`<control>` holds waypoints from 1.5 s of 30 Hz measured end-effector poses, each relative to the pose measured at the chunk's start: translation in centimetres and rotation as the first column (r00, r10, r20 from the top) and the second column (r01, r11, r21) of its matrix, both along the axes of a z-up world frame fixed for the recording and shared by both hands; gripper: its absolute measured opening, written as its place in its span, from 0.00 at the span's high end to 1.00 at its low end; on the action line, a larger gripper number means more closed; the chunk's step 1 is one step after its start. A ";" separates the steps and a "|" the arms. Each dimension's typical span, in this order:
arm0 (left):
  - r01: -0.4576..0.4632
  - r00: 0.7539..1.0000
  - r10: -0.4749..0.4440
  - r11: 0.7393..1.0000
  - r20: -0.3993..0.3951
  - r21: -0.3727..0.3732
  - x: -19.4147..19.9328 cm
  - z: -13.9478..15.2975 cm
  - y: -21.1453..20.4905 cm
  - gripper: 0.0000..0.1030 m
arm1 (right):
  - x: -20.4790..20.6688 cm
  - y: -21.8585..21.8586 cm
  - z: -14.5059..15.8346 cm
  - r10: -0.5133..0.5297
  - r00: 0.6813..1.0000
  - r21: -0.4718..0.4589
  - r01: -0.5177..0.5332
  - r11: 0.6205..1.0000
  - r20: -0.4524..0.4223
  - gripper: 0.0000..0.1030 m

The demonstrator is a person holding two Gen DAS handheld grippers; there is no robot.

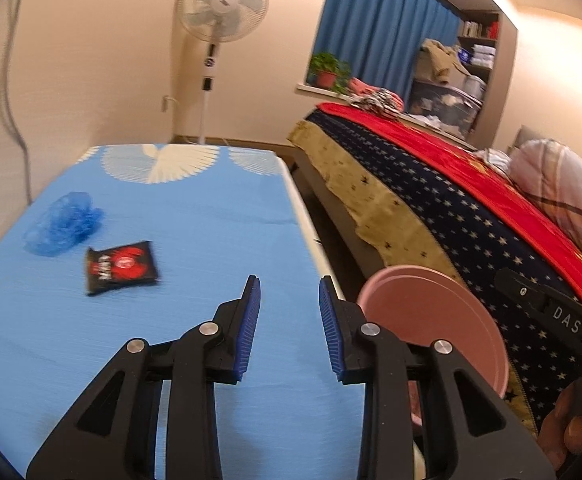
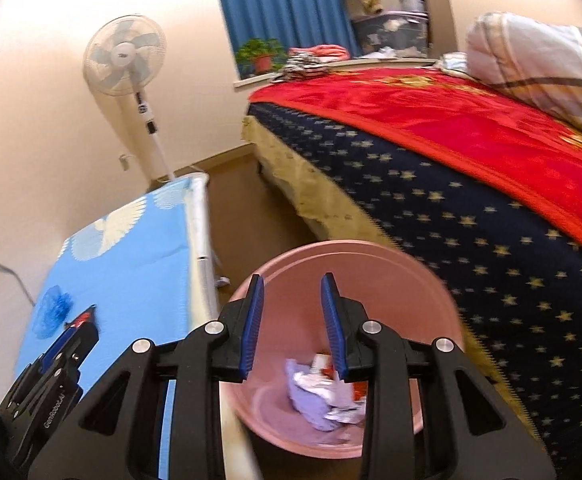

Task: Collect trash
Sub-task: 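Open the right gripper over the wastebasket while the left gripper releases the foam net, then move both tools back to the mattress toward the blue bag and black packet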

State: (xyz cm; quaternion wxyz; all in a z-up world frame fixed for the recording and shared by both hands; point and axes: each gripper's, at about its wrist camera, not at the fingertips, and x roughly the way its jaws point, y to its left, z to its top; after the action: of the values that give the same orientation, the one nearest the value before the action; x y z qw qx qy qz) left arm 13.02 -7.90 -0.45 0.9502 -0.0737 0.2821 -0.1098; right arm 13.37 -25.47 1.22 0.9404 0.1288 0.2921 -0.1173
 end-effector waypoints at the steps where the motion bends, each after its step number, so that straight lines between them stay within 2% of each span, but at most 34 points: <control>1: -0.014 1.000 0.014 1.000 0.005 0.004 0.0 0.0 0.6 0.71 | 0.2 0.6 -0.1 0.011 1.000 -0.001 -0.011 1.000 0.002 0.70; 6: -0.101 0.995 0.101 0.995 0.023 0.014 0.3 -0.1 3.8 0.71 | 1.9 3.4 -0.5 0.073 0.997 0.026 -0.073 0.997 0.020 0.70; 10: -0.182 0.983 0.181 0.983 0.030 0.027 0.5 -0.5 6.3 0.71 | 3.8 6.8 -1.7 0.174 0.985 0.057 -0.175 0.983 0.008 0.70; 19: -0.385 0.923 0.385 0.923 -0.007 0.027 1.4 -1.9 12.3 0.71 | 8.2 13.6 -5.0 0.364 0.930 0.140 -0.355 0.924 -0.043 0.70; 32: -0.482 0.875 0.483 0.875 -0.037 0.045 3.3 -2.8 16.3 0.71 | 13.9 19.0 -9.4 0.494 0.862 0.291 -0.447 0.846 -0.112 0.70; 39: -0.497 0.864 0.499 0.866 -0.060 0.047 4.6 -3.5 17.4 0.71 | 15.7 20.4 -10.6 0.509 0.848 0.318 -0.446 0.837 -0.150 0.70; 41: -0.505 0.860 0.506 0.862 -0.063 0.039 4.9 -3.6 17.6 0.71 | 15.9 21.0 -10.7 0.514 0.842 0.299 -0.453 0.839 -0.165 0.73; 43: -0.506 0.859 0.507 0.862 -0.063 0.035 5.3 -3.6 17.7 0.71 | 15.9 21.4 -10.7 0.520 0.836 0.279 -0.465 0.840 -0.175 0.80; 44: -0.507 0.859 0.508 0.861 -0.061 0.036 5.5 -3.6 17.7 0.71 | 16.0 21.6 -10.8 0.528 0.830 0.277 -0.473 0.837 -0.179 0.90; 45: -0.510 0.857 0.511 0.860 -0.061 0.036 5.7 -3.6 17.8 0.71 | 16.0 21.8 -10.8 0.533 0.825 0.271 -0.479 0.835 -0.184 0.92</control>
State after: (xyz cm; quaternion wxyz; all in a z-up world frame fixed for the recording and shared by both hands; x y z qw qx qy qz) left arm 18.72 9.86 -4.03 0.9359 -0.1406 0.2857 0.1509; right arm 29.33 -3.70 -9.57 0.8732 0.1299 0.4437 0.1543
